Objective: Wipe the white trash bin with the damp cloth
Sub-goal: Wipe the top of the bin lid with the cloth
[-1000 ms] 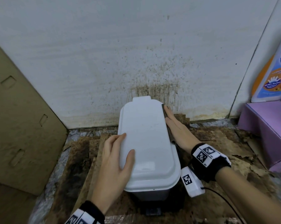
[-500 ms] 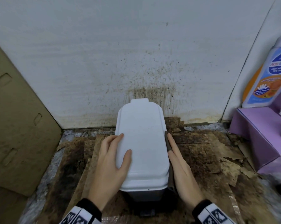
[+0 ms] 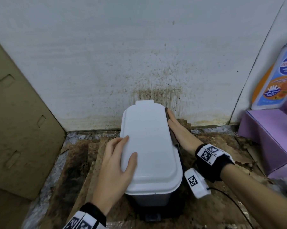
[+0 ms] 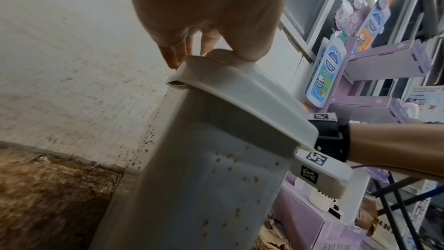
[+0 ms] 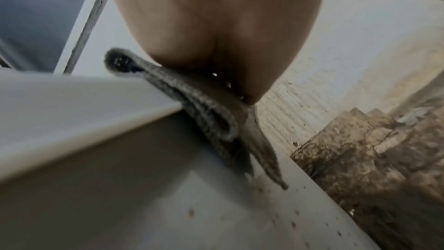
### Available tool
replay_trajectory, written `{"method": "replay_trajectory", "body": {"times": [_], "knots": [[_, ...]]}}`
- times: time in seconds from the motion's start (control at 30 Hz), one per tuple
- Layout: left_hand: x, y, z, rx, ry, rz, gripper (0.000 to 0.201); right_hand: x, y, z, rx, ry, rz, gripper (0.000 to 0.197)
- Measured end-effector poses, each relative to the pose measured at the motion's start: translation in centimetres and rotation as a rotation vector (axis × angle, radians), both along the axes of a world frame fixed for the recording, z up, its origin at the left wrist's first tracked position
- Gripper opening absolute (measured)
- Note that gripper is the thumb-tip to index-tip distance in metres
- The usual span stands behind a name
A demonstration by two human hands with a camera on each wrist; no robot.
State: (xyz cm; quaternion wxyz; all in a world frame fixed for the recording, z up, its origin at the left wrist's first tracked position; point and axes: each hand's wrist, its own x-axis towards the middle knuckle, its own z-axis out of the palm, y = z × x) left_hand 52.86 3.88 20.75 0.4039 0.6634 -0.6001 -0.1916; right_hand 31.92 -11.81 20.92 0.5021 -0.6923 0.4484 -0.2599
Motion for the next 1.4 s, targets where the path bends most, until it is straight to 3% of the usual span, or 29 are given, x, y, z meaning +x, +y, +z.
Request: {"method": "replay_trajectory", "body": {"times": [0.27, 0.53, 0.77, 0.93, 1.03, 1.17, 1.23, 1.3, 1.4], "knots": [[-0.1, 0.0, -0.1, -0.024, -0.018, 0.012, 0.051, -0.2, 5.1, -1.1, 0.080, -0.198, -0.072, 0.055], [-0.2, 0.0, -0.3, -0.047, -0.034, 0.026, 0.049, 0.3, 13.3, -2.6, 0.155, -0.462, -0.373, 0.048], [-0.2, 0.2, 0.1, -0.033, -0.030, 0.005, 0.050, 0.1, 12.8, -2.4, 0.028, -0.317, -0.526, 0.047], [-0.2, 0.2, -0.1, -0.033, -0.028, 0.008, 0.051, -0.7, 11.0, 0.0, -0.027, -0.299, -0.597, 0.046], [-0.1, 0.2, -0.1, -0.047, -0.015, 0.013, 0.051, -0.4, 9.6, 3.0, -0.199, -0.178, -0.507, 0.046], [-0.1, 0.1, -0.2, -0.056, -0.030, 0.013, 0.051, 1.6, 8.6, 6.1, -0.395, 0.079, -0.202, 0.047], [-0.1, 0.0, -0.2, -0.058, -0.036, 0.001, 0.053, 2.9, 8.1, 5.9, -0.382, 0.270, 0.050, 0.051], [0.0, 0.1, -0.3, -0.060, -0.043, 0.005, 0.053, 4.0, 7.8, 4.7, -0.448, 0.574, 0.266, 0.054], [-0.1, 0.0, -0.5, -0.064, -0.060, 0.003, 0.053, 3.9, 7.7, 3.5, -0.614, 0.785, 0.312, 0.058]]}}
